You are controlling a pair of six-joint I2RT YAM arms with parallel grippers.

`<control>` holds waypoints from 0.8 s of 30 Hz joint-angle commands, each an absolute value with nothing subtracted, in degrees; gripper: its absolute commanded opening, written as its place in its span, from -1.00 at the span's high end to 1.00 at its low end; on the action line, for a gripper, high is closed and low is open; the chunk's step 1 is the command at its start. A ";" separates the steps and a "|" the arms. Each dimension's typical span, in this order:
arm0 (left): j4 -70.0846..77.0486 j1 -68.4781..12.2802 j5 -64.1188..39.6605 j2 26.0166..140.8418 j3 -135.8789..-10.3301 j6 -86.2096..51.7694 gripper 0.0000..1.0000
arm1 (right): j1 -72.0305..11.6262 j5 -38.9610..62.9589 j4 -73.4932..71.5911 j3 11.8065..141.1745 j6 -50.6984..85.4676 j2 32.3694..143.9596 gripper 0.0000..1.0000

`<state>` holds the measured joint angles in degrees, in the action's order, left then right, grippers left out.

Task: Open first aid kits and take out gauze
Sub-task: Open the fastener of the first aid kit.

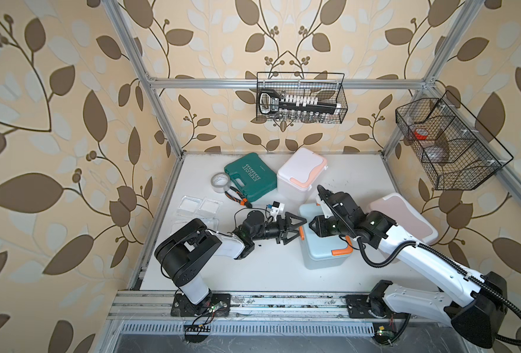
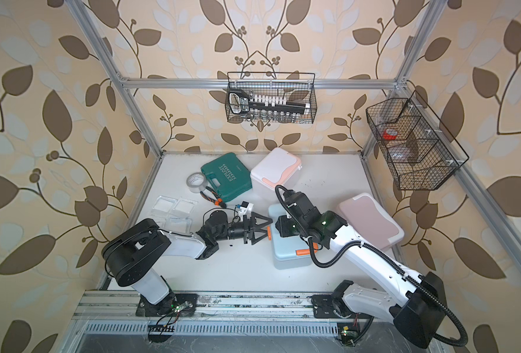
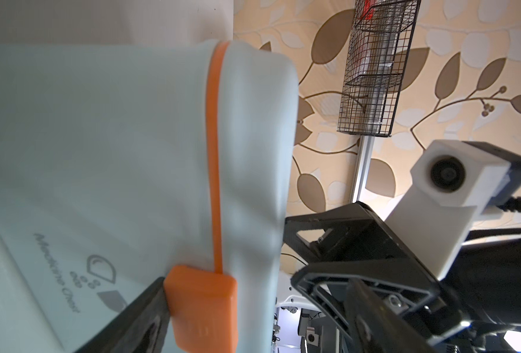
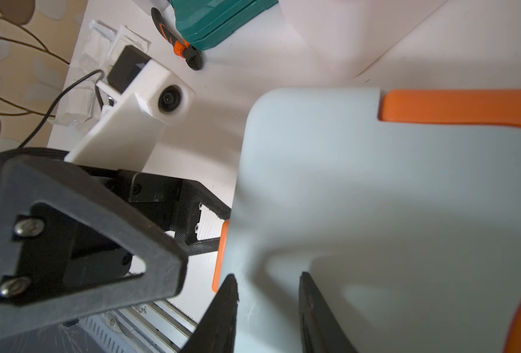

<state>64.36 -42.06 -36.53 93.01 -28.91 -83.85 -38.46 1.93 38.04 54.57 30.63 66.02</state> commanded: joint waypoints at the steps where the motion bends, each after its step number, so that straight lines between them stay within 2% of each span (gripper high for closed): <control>1: 73.75 -42.98 -37.58 84.34 -29.85 -83.60 -0.78 | -38.14 1.78 47.03 49.75 31.74 69.12 0.30; 12: 67.91 -42.06 -34.49 76.89 -25.81 -82.29 -0.79 | -38.14 3.06 45.89 49.33 32.25 69.43 0.30; 15: 60.41 -41.95 -33.42 73.59 -25.36 -79.60 -0.81 | -38.14 3.26 47.25 52.24 32.19 68.96 0.26; 19: 27.73 -42.10 -30.04 64.52 -30.47 -68.08 -0.84 | -38.14 0.86 50.45 58.45 31.90 66.54 0.05; 21: 5.24 -42.27 -24.46 61.10 -36.09 -60.64 -0.87 | -38.12 -1.38 52.28 61.55 31.66 65.07 -0.15; 24: -13.68 -42.56 -19.53 61.22 -42.94 -54.99 -0.90 | -37.89 -5.31 54.59 64.67 31.41 63.29 -0.44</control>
